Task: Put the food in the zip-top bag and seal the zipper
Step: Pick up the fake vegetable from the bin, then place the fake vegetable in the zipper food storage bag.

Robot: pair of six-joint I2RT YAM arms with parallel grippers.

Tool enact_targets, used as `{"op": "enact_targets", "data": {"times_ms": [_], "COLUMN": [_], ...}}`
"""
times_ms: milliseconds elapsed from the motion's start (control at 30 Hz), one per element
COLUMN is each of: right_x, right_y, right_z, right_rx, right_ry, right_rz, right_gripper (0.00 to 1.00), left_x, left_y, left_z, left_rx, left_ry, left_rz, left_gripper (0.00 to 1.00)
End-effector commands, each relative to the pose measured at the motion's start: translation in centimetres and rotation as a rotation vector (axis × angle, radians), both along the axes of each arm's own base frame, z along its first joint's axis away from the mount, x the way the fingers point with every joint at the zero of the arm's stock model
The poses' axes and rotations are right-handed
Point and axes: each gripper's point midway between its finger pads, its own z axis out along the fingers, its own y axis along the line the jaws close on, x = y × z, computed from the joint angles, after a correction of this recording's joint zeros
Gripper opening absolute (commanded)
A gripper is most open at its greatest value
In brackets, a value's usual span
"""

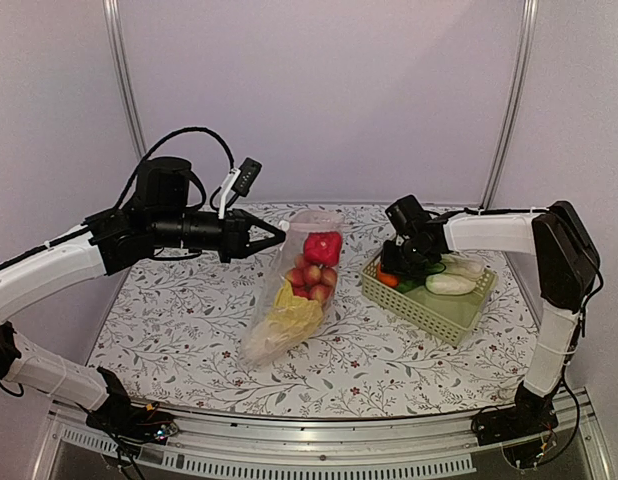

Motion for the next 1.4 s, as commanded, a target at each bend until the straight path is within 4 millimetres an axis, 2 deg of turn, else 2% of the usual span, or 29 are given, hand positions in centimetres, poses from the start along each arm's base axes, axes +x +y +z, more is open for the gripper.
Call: {"op": "enact_targets", "data": {"times_ms": [0, 67, 200, 400, 533, 567, 667, 800, 900, 1033, 1167, 1267, 1367], "right_x": [0.1, -0.2, -1.1, -4.0, -6.3, -7.0, -9.6, -12.2, -12.7, -12.3, -12.2, -12.8, -13.7], "right_y": [0.0, -0.1, -0.8, -1.9, -2.0, -2.2, -1.0, 0.1, -0.6, -2.6, -2.8, -1.7, -0.2], "right_z": [0.8, 1.8, 5.4, 9.7, 14.0, 16.0, 20.6, 24.5, 25.6, 24.0, 23.1, 24.6, 27.1], "right_rx": [0.001, 0.005, 0.016, 0.051, 0.119, 0.147, 0.265, 0.375, 0.379, 0.284, 0.283, 0.359, 0.461], "right_ry": [-0.040, -0.055, -0.115, -0.153, -0.212, -0.252, -0.314, -0.365, -0.396, -0.395, -0.382, -0.409, -0.448], "right_rz": [0.004, 0.022, 0.048, 0.111, 0.182, 0.200, 0.330, 0.452, 0.436, 0.362, 0.338, 0.391, 0.471], "right_gripper": [0.35, 0.34, 0.34, 0.33, 0.33, 0.33, 0.37, 0.37, 0.37, 0.38, 0.37, 0.38, 0.38], "left_x": [0.1, 0.0, -0.1, -0.7, -1.4, -1.6, -1.8, -2.2, -2.4, -2.4, -2.5, -2.8, -3.1], "left_y": [0.1, 0.2, 0.2, -0.3, -1.1, -1.3, -2.0, -3.3, -4.1, -4.6, -4.7, -4.6, -4.7], "left_z": [1.6, 1.6, 1.9, 2.6, 3.2, 3.3, 3.3, 2.6, 2.2, 1.6, 1.2, 1.1, 0.9], "left_rx": [-0.043, -0.043, -0.033, 0.002, 0.014, 0.016, 0.026, 0.039, 0.047, 0.055, 0.060, 0.061, 0.062], "left_ry": [-0.053, -0.052, -0.062, -0.078, -0.080, -0.081, -0.084, -0.070, -0.065, -0.056, -0.045, -0.043, -0.037], "left_rz": [-0.002, -0.004, -0.012, -0.081, -0.157, -0.174, -0.213, -0.262, -0.282, -0.289, -0.289, -0.294, -0.306], "left_gripper": [0.00, 0.00, 0.00, 0.00, 0.00, 0.00, 0.00, 0.00, 0.00, 0.00, 0.00, 0.00, 0.00]}}
